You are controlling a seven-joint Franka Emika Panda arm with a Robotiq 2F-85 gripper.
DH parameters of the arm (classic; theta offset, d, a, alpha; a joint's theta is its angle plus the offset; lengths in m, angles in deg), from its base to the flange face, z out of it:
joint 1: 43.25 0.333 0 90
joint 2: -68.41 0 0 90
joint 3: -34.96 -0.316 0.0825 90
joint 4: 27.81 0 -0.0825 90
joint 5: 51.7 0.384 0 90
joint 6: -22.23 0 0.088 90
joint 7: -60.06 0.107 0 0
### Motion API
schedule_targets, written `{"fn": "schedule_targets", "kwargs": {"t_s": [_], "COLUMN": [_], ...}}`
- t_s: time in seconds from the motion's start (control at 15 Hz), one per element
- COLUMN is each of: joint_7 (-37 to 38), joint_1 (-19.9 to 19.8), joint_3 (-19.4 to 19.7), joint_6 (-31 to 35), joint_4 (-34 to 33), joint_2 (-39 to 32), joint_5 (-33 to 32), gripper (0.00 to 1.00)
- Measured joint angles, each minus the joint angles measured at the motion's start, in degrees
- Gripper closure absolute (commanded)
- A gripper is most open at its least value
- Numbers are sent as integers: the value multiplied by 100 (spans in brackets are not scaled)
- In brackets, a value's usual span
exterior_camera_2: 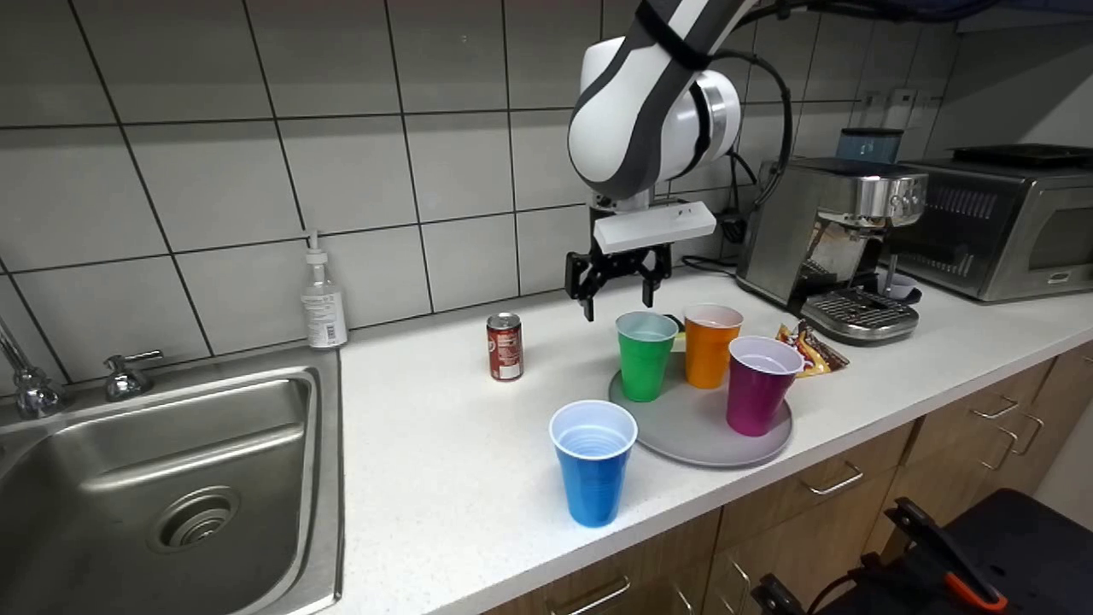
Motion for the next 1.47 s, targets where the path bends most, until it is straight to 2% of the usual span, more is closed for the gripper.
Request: {"fn": "schedule_targets", "kwargs": {"t_s": [0.47, 1.47], "joint_7": [-105, 17], "joint_1": [13, 376], "joint_3": [-250, -1157], "joint_6": [5, -1], "joint_4": [526, 1432], "joint_2": [567, 1528], "joint_5": [0, 136], "gripper": [0, 0]}}
